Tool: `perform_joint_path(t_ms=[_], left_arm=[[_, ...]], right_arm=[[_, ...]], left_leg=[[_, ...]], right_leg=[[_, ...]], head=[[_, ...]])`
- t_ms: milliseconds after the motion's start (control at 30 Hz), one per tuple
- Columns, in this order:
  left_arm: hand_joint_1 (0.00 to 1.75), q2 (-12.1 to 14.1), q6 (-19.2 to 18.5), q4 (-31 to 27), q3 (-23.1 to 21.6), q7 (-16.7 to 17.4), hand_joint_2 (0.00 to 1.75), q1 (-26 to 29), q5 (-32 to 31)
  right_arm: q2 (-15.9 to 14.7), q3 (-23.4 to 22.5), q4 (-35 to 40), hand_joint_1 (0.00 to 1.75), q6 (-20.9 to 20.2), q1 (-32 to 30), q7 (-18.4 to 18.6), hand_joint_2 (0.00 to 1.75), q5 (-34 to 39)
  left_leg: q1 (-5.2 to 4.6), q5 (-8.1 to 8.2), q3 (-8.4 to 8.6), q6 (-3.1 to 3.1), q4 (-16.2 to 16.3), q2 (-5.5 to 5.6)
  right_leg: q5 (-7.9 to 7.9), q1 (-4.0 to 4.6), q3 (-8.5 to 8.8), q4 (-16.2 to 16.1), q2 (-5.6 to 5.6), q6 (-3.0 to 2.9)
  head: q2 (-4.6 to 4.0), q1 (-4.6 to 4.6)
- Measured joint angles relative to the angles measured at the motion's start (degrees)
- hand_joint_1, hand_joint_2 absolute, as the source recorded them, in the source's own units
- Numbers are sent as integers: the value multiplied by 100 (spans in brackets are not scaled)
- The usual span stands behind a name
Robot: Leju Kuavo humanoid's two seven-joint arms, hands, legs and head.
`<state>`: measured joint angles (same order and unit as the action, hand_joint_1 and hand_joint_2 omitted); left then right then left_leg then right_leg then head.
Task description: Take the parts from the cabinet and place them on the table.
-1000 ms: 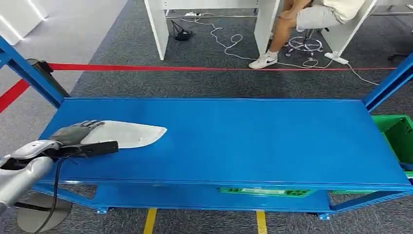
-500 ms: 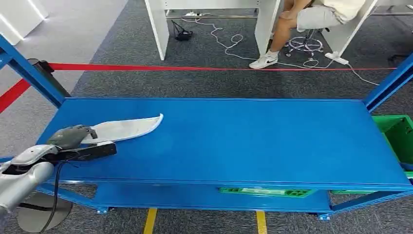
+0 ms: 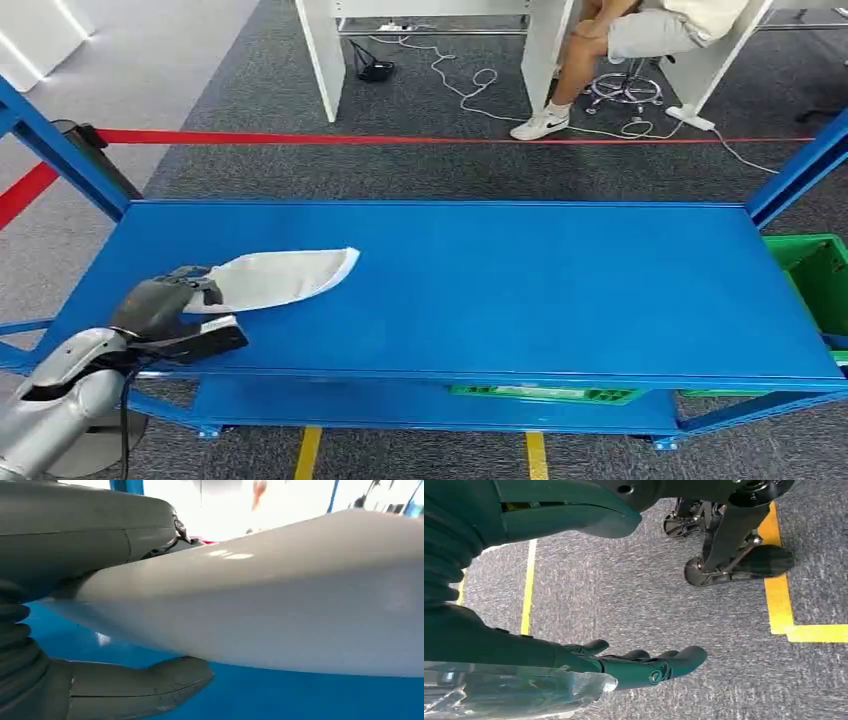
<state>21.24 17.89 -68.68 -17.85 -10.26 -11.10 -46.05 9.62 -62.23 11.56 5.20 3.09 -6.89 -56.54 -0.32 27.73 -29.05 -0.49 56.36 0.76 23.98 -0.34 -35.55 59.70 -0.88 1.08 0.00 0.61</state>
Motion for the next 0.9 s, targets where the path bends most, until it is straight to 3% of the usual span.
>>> perform_joint_path(t_ms=[133, 300, 500, 700, 833, 900], left_arm=[[175, -144, 306, -240, 184, -201, 175, 255, 74], [175, -369, 948, -538, 468, -686, 175, 535, 297], [175, -623, 1317, -820, 704, -1150, 175, 754, 669], [175, -806, 1389, -992, 813, -1299, 175, 861, 836], [175, -1027, 1477, -1252, 881, -1904, 175, 969, 1612], [175, -1242, 1279, -1535, 887, -2194, 175, 1047, 2309]], right_arm=[[0, 0, 0, 0, -7, 7, 0, 175, -35], [0, 4, 0, 0, -9, 5, 4, 175, -87], [0, 4, 0, 0, -4, 7, 11, 175, -133], [0, 7, 0, 0, -4, 12, 11, 175, -140], [0, 7, 0, 0, 4, 12, -26, 175, -142], [0, 4, 0, 0, 33, 14, -55, 175, -136]], left_leg=[[0, 0, -2, 0, 0, 0], [0, 0, -3, 1, 0, 0], [0, 0, -11, 1, 0, 0], [0, 0, -15, 1, 0, 1], [0, 0, -13, 1, 0, 1], [0, 0, -10, 1, 0, 1]], right_leg=[[0, 0, 0, 0, 0, 0], [0, -1, 1, -2, 2, 0], [0, 0, 0, -2, 4, 0], [0, -1, 0, -2, 5, 0], [0, -1, -1, -2, 6, 0], [0, -1, 0, -6, 7, 0]], head=[[0, 0], [0, -2], [0, 0], [0, -2], [0, -2], [0, -2]])
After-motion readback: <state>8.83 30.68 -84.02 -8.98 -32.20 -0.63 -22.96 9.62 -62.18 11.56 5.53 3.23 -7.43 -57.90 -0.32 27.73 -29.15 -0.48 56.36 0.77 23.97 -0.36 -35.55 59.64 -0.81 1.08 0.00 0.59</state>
